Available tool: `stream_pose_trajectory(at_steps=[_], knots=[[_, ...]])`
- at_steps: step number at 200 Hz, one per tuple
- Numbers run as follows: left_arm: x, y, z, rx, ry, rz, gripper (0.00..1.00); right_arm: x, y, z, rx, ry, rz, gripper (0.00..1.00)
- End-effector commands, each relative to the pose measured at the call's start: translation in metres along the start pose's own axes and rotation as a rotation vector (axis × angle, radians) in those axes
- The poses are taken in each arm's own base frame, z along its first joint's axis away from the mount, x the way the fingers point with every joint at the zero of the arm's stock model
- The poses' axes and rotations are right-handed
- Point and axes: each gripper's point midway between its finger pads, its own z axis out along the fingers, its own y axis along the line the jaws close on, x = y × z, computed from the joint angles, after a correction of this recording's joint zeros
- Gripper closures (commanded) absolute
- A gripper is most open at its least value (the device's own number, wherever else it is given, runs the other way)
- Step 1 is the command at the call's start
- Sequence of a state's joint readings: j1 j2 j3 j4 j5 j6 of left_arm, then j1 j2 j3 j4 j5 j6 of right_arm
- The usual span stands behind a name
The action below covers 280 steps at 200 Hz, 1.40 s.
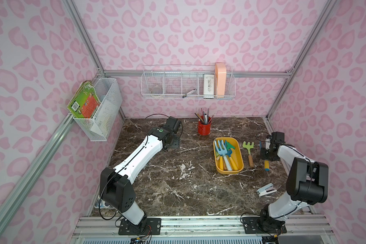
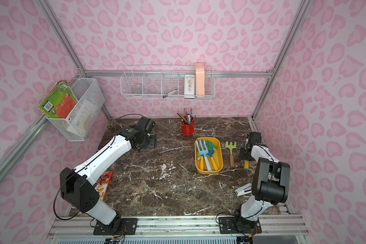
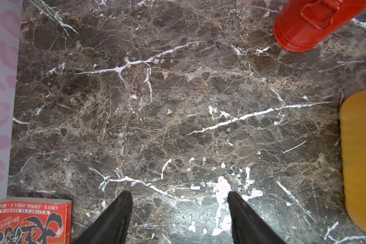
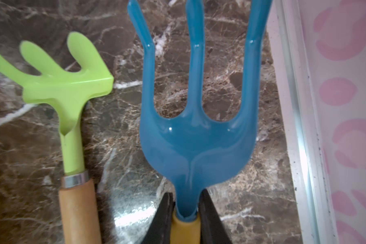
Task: Take the hand rake out of the storage box
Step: Place the rake at the center of the board.
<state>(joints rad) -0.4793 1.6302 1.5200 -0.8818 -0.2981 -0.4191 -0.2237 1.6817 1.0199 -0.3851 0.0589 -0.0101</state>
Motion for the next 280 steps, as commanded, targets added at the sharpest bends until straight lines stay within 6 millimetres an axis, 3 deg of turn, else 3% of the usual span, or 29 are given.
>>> stream_pose_trajectory(at_steps=[1, 33, 69, 156, 205, 225, 249, 280], knots=[[0.0, 0.002, -0.001, -0.01, 0.011, 0.02, 0.24, -0.016, 0.001, 0.005, -0.009, -0.062, -0.062, 0.79], [0.001, 0.002, 0.003, -0.024, 0.022, 0.025, 0.24, -0.026, 0.009, 0.009, -0.039, -0.08, -0.094, 0.79], [0.001, 0.003, 0.006, -0.039, 0.032, 0.027, 0.24, -0.022, 0.023, 0.016, -0.083, -0.075, -0.135, 0.79], [-0.004, 0.006, 0.006, -0.066, 0.021, 0.043, 0.24, -0.008, 0.02, 0.028, -0.089, -0.03, -0.128, 0.77], [-0.005, 0.009, 0.004, -0.073, 0.015, 0.041, 0.24, -0.003, 0.019, 0.026, -0.081, -0.013, -0.125, 0.68], [-0.003, 0.01, 0.002, -0.071, 0.014, 0.039, 0.24, -0.01, 0.015, 0.017, -0.057, -0.038, -0.113, 0.66], [0.001, 0.01, 0.002, -0.068, 0.016, 0.038, 0.24, -0.028, 0.013, -0.008, -0.026, -0.123, -0.072, 0.59], [0.01, 0.008, 0.005, -0.043, 0.035, 0.018, 0.23, -0.04, 0.043, -0.045, 0.004, -0.224, -0.087, 0.54]])
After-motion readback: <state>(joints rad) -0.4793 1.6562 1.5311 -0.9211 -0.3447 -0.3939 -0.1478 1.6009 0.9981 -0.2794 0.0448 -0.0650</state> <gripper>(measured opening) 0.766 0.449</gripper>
